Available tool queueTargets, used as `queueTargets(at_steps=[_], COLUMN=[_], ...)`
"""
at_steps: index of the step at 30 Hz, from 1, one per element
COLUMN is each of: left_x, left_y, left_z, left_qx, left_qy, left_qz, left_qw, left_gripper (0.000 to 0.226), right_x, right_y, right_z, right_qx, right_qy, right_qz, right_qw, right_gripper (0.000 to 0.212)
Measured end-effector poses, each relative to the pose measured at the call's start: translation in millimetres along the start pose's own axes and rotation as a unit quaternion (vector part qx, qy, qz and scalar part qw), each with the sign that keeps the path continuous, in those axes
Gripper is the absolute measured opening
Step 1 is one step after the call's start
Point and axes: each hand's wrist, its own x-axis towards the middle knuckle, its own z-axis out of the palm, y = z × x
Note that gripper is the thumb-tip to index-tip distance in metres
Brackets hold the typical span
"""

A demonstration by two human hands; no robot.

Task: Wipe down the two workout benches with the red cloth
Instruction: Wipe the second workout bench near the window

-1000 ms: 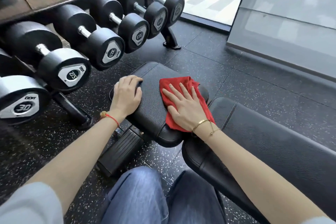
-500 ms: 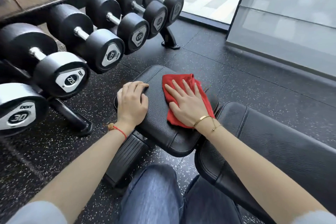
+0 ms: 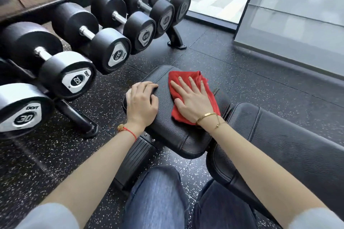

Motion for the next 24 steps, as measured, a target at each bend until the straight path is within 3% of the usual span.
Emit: queueTargets(at_steps=[4, 7, 13, 16, 21, 24], left_x=[0, 0, 0, 0, 0, -1], left_y=[-1, 0, 0, -1, -1, 0], left_z=[0, 1, 0, 0, 0, -1], left_qx=[-0.004, -0.010, -0.012, -0.009, -0.004, -0.012], left_qy=[0.002, -0.003, -0.007, -0.008, -0.007, -0.007], left_qz=[0.000, -0.001, -0.008, -0.007, -0.008, -0.006], left_qw=[1.000, 1.000, 1.000, 1.000, 1.000, 1.000], left_gripper=[0.038, 0.038, 0.039, 0.036, 0.036, 0.038], right_x=[-55, -56, 24, 22, -52, -72], right_y=[-7, 13, 18, 2, -13, 5], right_z=[6, 3, -2, 0, 7, 5], right_qx=[0.006, 0.003, 0.014, 0.003, -0.004, -0.015], right_qy=[0.003, 0.013, 0.001, -0.006, 0.001, 0.010], right_qz=[-0.085, -0.042, 0.072, 0.036, -0.057, -0.017], right_qw=[0.996, 0.999, 0.997, 0.999, 0.998, 1.000], right_gripper=[0.064, 0.063, 0.058, 0.059, 0.064, 0.064])
